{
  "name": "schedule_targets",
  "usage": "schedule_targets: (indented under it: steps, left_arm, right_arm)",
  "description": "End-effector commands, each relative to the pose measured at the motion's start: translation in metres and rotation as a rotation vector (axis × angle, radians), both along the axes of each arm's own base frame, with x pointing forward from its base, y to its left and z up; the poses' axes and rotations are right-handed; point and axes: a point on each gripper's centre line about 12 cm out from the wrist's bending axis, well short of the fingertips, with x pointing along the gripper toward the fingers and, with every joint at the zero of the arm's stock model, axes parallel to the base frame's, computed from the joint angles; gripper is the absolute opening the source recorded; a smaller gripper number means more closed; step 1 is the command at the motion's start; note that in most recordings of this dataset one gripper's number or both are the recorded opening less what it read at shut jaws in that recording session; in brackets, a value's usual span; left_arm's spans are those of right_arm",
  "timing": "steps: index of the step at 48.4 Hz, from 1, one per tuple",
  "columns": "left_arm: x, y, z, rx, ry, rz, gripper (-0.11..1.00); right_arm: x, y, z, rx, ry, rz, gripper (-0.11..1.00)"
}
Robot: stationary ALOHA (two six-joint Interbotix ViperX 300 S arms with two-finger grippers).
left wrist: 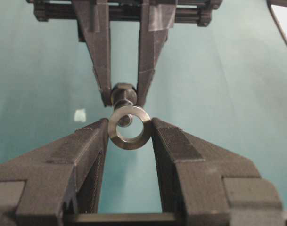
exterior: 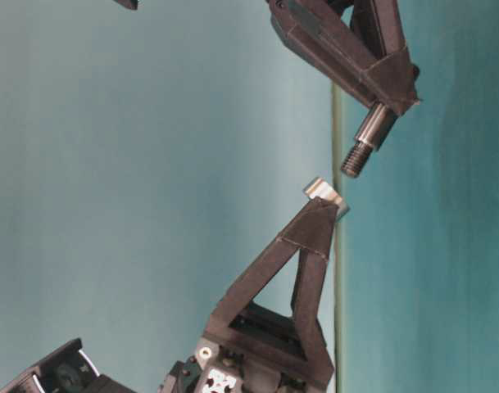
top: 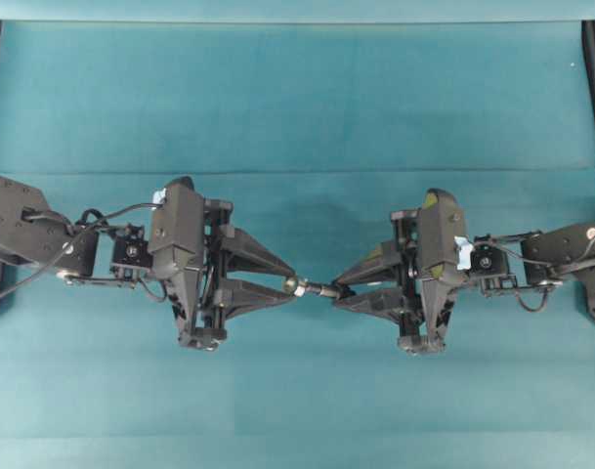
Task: Insert the washer onto the shaft with both hands.
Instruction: 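Bring the washer and shaft together, aligning washer hole over shaft tip, then push the washer with the left gripper down the shaft onto the collar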
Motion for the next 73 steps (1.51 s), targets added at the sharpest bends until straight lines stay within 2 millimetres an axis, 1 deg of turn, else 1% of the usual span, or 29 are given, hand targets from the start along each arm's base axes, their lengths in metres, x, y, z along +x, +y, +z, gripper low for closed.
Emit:
schedule_targets:
  steps: [1,50,73]
  left_arm:
    - [0.004,-0.001,0.007,-0.003,-0.031,-0.002,0.37]
    - [0.026,-0.003,-0.002,-0.002,-0.017,-0.002,0.37]
    - [0.032,-0.004,-0.006,-0.001,-0.009,-0.004,0.37]
  right_arm:
    - [0.005,0.001,0.008,0.012,-0.039,0.000,0.00]
    - [0.007,0.005,0.010,0.015,-0.054,0.007,0.00]
    - [0.008,0.005,0.011,0.016,-0.060,0.007,0.00]
